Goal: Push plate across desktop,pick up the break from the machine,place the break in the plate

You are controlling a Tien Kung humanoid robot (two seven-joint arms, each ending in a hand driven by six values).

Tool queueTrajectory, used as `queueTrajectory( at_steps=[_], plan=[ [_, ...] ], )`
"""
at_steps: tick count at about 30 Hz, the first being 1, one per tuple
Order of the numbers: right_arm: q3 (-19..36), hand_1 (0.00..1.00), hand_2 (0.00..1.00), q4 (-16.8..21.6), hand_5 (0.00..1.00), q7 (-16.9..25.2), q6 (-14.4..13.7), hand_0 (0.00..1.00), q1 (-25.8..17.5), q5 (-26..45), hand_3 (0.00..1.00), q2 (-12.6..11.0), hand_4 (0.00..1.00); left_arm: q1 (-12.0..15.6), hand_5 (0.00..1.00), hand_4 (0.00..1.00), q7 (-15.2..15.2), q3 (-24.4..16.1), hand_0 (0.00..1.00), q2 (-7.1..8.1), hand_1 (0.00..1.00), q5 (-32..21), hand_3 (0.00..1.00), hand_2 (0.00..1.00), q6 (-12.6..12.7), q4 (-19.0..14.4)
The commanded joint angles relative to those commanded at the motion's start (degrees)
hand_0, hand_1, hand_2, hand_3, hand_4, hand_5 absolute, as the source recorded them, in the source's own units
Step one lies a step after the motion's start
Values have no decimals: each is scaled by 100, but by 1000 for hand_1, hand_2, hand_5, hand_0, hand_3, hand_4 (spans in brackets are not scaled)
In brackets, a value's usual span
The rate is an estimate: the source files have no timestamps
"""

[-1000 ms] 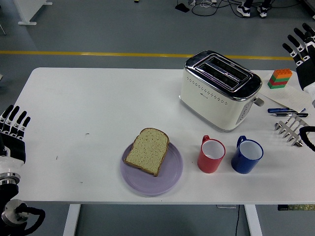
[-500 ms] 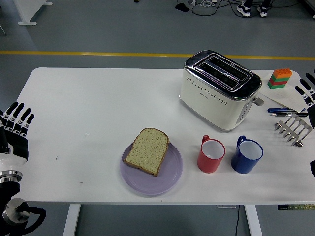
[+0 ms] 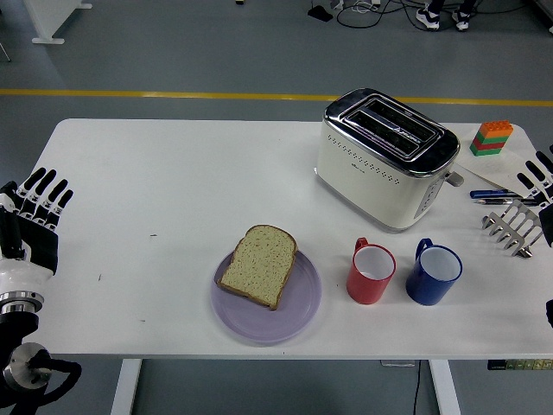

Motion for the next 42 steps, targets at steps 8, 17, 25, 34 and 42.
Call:
queueTrajectory(
  at_steps=[8, 17, 25, 34, 42],
  plan=[
    [23, 711, 707, -51, 306, 3, -29, 746, -26, 4, 659, 26, 524, 9, 917, 394, 785, -348, 777, -9, 754, 461, 667, 783, -104, -57],
    [39, 710, 704, -110, 308, -2, -34, 746, -33, 0, 655, 44, 521, -14, 919, 415, 1646, -718, 786, 210, 764, 854, 687, 790, -456, -126],
    [26, 709, 704, -197, 308, -28, -32, 745, -47, -6, 654, 66, 520, -47, 924, 421, 2152, -940, 785, 263, 766, 1462, 687, 787, -939, -178],
    [28, 708, 702, -274, 310, -27, -43, 744, -65, -20, 653, 84, 519, -132, 914, 428, 2279, -1015, 788, 380, 770, 1908, 688, 786, -1691, -190],
    [58, 708, 702, -266, 311, -26, -45, 743, -83, -30, 652, 91, 519, -174, 771, 701, 1945, -1164, 803, 476, 793, 2710, 738, 807, -1944, -374]
  ],
)
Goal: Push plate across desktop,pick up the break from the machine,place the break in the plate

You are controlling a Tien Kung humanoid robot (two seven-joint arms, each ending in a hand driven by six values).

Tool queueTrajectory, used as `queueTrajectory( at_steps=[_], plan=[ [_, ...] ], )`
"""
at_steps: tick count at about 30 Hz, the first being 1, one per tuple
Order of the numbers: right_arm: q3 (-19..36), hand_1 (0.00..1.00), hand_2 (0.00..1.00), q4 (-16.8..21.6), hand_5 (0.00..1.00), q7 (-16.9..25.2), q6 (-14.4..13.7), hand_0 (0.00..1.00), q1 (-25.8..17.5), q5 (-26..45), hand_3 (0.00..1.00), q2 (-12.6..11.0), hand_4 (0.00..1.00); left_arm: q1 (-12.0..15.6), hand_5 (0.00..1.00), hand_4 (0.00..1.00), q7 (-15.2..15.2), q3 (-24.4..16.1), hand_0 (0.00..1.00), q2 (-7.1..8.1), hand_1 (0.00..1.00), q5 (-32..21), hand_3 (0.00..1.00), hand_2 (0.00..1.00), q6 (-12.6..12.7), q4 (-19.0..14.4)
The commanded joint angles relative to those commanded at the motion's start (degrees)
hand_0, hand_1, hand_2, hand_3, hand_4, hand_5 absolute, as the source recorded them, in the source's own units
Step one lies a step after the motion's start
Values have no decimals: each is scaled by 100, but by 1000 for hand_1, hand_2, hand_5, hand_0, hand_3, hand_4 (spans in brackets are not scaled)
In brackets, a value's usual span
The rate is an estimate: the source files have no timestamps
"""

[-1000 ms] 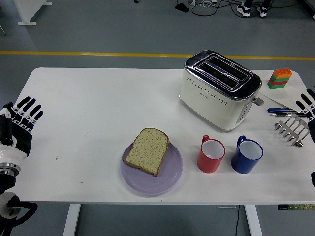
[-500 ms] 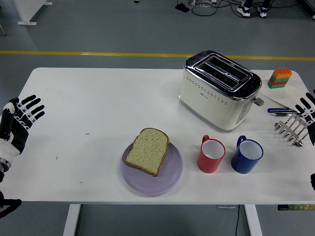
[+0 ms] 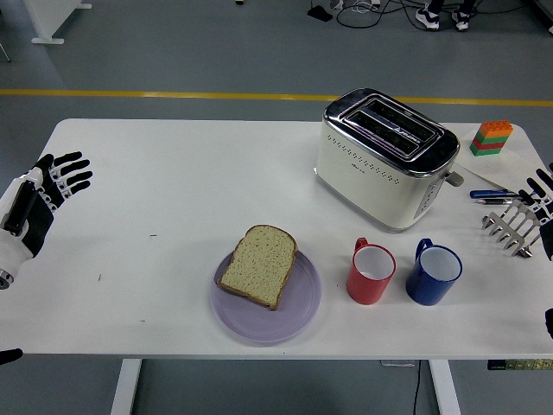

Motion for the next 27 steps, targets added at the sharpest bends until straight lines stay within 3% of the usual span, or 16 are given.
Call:
queueTrajectory(
  at_steps=[9, 16, 17, 21, 27],
  plan=[
    [19, 708, 702, 8, 310, -10, 2, 743, -8, -22, 651, 7, 518, 31, 789, 678, -77, 22, 802, -28, 793, -133, 741, 804, 39, -28],
    [35, 708, 702, -19, 309, -11, -4, 743, -12, -22, 651, 19, 519, 53, 819, 662, -479, 85, 798, -141, 785, -589, 740, 800, 282, -34],
    [40, 707, 702, -25, 308, -10, -4, 743, -10, -23, 651, 22, 518, 63, 907, 626, -573, 99, 799, -171, 787, -711, 740, 798, 330, -20],
    [41, 707, 702, -40, 308, -10, -5, 743, -3, -25, 651, 27, 518, 89, 907, 626, -709, 107, 799, -222, 787, -872, 740, 798, 440, 16],
    [44, 707, 701, -46, 308, -11, -8, 743, -4, -20, 651, 34, 518, 129, 916, 622, -1106, 243, 798, -346, 784, -1985, 740, 797, 697, 213]
  ],
)
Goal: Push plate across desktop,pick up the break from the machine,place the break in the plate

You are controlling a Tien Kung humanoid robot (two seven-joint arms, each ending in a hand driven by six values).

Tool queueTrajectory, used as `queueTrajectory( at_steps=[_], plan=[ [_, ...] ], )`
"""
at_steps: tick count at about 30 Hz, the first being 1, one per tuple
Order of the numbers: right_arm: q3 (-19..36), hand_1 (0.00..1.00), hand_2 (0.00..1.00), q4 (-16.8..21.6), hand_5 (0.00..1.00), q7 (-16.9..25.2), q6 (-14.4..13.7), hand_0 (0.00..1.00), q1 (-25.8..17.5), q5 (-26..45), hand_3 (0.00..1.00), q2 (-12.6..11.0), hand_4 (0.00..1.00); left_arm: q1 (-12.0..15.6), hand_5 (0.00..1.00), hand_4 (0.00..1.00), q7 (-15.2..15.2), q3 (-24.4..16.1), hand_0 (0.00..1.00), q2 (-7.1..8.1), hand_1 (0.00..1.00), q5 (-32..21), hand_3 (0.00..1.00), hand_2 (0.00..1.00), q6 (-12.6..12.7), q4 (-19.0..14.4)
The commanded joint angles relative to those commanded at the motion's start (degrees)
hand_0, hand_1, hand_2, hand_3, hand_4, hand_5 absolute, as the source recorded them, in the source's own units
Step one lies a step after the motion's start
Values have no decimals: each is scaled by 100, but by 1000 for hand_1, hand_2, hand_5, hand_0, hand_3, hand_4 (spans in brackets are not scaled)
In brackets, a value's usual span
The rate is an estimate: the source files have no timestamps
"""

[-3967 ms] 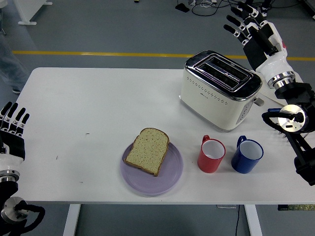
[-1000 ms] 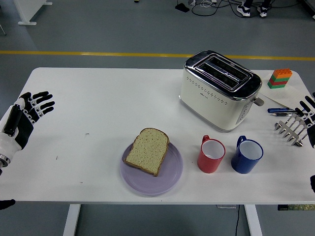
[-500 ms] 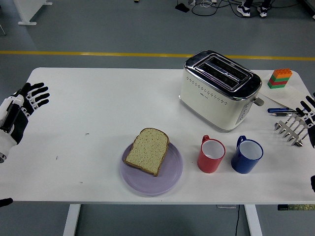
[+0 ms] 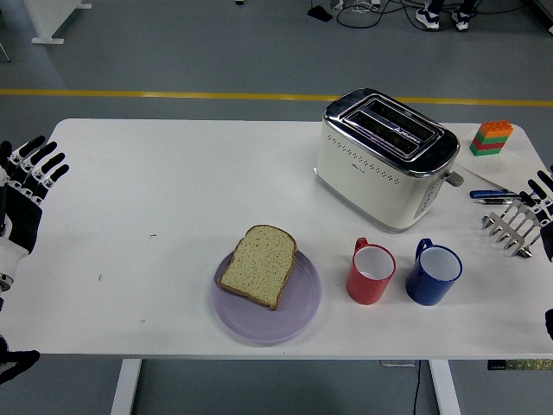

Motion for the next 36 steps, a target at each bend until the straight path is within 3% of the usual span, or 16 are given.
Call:
queueTrajectory(
  at_steps=[4, 13, 36],
  plan=[
    [1, 706, 701, -13, 308, -1, -1, 743, -2, 0, 650, 5, 518, 10, 924, 615, -65, 38, 798, -60, 784, -366, 740, 796, 54, 104],
    [-23, 706, 701, -29, 308, 0, 1, 743, 6, 7, 651, -11, 518, -33, 947, 601, 117, 37, 796, -26, 782, -351, 738, 788, -23, 122],
    [-74, 705, 698, -55, 306, 2, -5, 741, -113, 37, 646, -17, 516, 34, 983, 584, 161, 65, 792, -30, 776, -351, 730, 778, 91, 110]
  ],
)
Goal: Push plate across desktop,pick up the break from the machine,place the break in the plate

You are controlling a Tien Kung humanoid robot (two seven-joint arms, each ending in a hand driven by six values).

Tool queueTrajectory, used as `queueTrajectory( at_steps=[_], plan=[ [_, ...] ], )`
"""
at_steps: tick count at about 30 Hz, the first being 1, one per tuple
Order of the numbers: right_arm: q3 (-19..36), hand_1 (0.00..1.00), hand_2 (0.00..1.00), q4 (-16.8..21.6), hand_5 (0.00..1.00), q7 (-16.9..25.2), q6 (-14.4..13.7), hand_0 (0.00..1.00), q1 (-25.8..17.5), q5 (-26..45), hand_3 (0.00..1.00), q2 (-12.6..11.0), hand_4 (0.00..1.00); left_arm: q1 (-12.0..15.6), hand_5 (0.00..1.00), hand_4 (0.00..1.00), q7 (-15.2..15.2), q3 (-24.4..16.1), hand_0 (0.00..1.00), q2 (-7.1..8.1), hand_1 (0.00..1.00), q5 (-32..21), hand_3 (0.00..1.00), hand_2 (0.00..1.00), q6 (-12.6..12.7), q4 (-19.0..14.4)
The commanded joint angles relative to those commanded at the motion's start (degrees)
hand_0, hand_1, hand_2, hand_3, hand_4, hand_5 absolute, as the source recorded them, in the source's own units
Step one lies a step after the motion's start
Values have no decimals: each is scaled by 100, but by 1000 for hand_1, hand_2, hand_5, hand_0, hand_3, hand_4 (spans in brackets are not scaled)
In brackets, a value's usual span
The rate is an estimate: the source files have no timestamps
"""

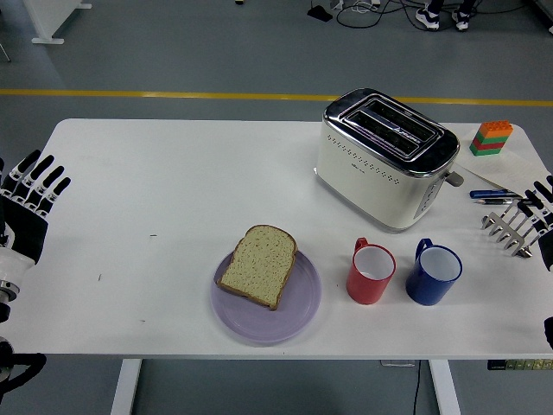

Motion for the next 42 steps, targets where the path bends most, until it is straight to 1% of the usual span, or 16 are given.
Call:
queueTrajectory(
  at_steps=[4, 12, 22, 27, 34, 42],
  plan=[
    [52, 703, 697, -15, 308, -1, -3, 740, 50, 11, 645, 6, 516, -57, 986, 582, 26, -12, 792, 0, 771, 6, 726, 772, 41, 5],
    [259, 703, 697, 11, 307, 12, 7, 740, 134, 3, 645, -43, 515, -264, 988, 581, 86, -42, 792, 94, 772, 55, 724, 771, 39, 7],
    [205, 700, 693, -2, 310, 2, 11, 740, 181, 31, 643, -63, 516, -266, 991, 578, 106, -50, 793, 69, 768, 83, 722, 766, 66, 33],
    [221, 698, 691, -6, 311, 8, 17, 739, 259, 45, 642, -143, 517, -354, 993, 577, 110, -32, 793, 111, 767, 97, 719, 761, 72, 2],
    [169, 698, 691, -96, 313, 3, 14, 735, 208, 55, 642, -123, 516, -255, 994, 577, 114, -72, 793, 117, 766, 96, 718, 756, 96, 16],
    [233, 698, 690, -95, 315, 7, 24, 734, 247, 59, 642, -224, 517, -188, 996, 575, 109, -94, 793, 143, 759, 70, 716, 748, 168, 43]
  ],
)
